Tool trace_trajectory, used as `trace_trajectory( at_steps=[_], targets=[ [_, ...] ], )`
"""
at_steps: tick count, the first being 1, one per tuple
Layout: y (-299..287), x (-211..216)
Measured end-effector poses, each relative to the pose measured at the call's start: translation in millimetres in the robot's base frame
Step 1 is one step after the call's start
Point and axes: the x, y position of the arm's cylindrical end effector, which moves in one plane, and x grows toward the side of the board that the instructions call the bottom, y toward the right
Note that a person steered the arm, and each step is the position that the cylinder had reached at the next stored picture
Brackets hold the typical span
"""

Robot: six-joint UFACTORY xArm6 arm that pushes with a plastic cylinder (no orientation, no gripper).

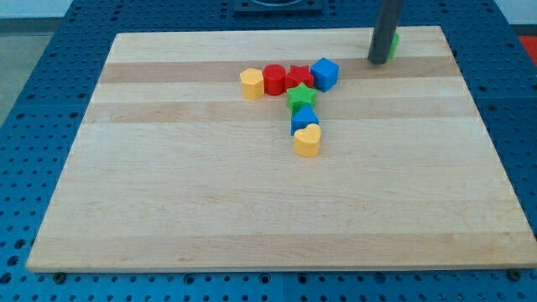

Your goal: Move green circle towards bottom right

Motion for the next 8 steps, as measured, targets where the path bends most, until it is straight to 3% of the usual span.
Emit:
trace_trajectory(
  at_steps=[5,8],
  targets=[
    [-0.1,-53.3],
    [14.5,-57.0]
  ],
)
